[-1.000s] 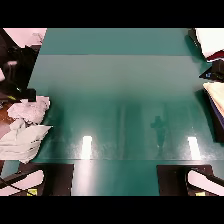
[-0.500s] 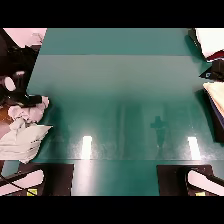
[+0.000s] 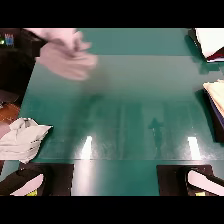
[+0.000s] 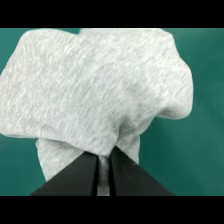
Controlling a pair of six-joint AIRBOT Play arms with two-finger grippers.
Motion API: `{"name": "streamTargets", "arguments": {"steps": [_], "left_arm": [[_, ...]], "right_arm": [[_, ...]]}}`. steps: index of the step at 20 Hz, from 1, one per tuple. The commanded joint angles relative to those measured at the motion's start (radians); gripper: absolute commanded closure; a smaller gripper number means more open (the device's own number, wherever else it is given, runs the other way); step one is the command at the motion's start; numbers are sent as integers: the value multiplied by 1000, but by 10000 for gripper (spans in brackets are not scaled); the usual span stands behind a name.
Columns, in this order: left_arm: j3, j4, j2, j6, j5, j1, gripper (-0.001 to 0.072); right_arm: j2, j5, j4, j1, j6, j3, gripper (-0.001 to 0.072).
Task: Fold the shirts.
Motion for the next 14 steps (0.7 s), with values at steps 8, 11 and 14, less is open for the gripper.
{"name": "streamTargets", "arguments": {"steps": [8,11,14], "left_arm": [[71,-211,-320,165,-130,-246,683],[72,-205,-483,27,-105,-243,100],[72,-195,-547,-119,-142,-174,64]], "right_arm": [[0,31,4,2,1,78,698],[0,49,3,2,1,78,698],[0,49,3,2,1,78,698]]}}
